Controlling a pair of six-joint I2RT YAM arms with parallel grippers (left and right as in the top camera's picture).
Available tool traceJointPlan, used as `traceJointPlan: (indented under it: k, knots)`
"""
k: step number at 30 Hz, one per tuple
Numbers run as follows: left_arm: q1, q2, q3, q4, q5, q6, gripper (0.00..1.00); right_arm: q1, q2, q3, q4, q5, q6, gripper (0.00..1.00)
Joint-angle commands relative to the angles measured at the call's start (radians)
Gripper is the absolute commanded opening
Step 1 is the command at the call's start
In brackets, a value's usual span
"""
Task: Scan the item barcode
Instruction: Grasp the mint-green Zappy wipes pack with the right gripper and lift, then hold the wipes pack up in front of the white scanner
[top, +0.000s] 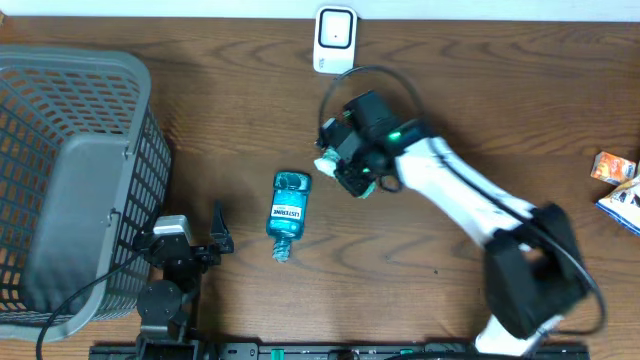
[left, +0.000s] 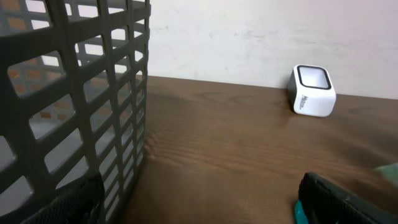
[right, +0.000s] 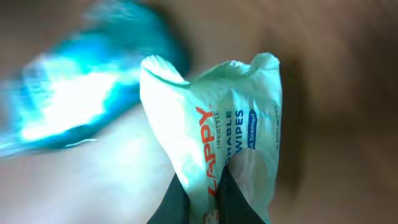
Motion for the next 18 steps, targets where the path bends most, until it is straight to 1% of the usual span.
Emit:
traceJointPlan:
  k: [1, 3, 4, 7, 8, 9, 10, 11, 13, 14, 18]
  knots:
    - [0.005, -0.006, -0.022, -0.032, -0.016, -0.008, 1.0, -0.099, -0.051, -0.001, -0.097, -0.647, 0.015, 0.01]
    - [0.005, -0.006, -0.022, -0.032, -0.016, -0.008, 1.0, -0.142, -0.05, -0.002, -0.167, -0.871, 0.015, 0.01]
    - [0.005, -0.006, -0.022, -0.032, -0.016, -0.008, 1.0, -0.158, -0.05, -0.002, -0.203, -0.944, 0.015, 0.01]
    - [0.005, -0.006, -0.022, -0.032, -0.016, -0.008, 1.0, -0.188, -0.05, -0.002, -0.33, -1.103, 0.022, 0.02]
    - [0.005, -0.006, -0.022, -0.032, -0.016, -0.008, 1.0, -0.197, -0.05, -0.002, -0.41, -1.152, 0.064, 0.02]
    - [0.005, -0.006, -0.022, -0.032, -0.016, -0.008, 1.0, -0.198, -0.05, -0.002, -0.446, -1.167, 0.086, 0.02]
    - [0.005, -0.006, -0.022, -0.032, -0.016, -0.008, 1.0, -0.198, -0.05, -0.002, -0.535, -1.192, 0.158, 0.01]
    - [0.005, -0.006, -0.022, -0.032, -0.016, -0.008, 1.0, -0.198, -0.05, -0.002, -0.559, -1.192, 0.198, 0.01]
    - [0.005, -0.006, -0.022, -0.032, -0.016, -0.008, 1.0, -0.198, -0.05, -0.002, -0.642, -1.192, 0.35, 0.01]
    - [0.005, -0.006, -0.022, -0.032, -0.016, -0.008, 1.0, -0.198, -0.05, -0.002, -0.669, -1.192, 0.393, 0.01]
    - [0.005, -0.006, -0.022, -0.032, -0.016, -0.008, 1.0, -0.198, -0.05, -0.002, -0.677, -1.192, 0.4, 0.01]
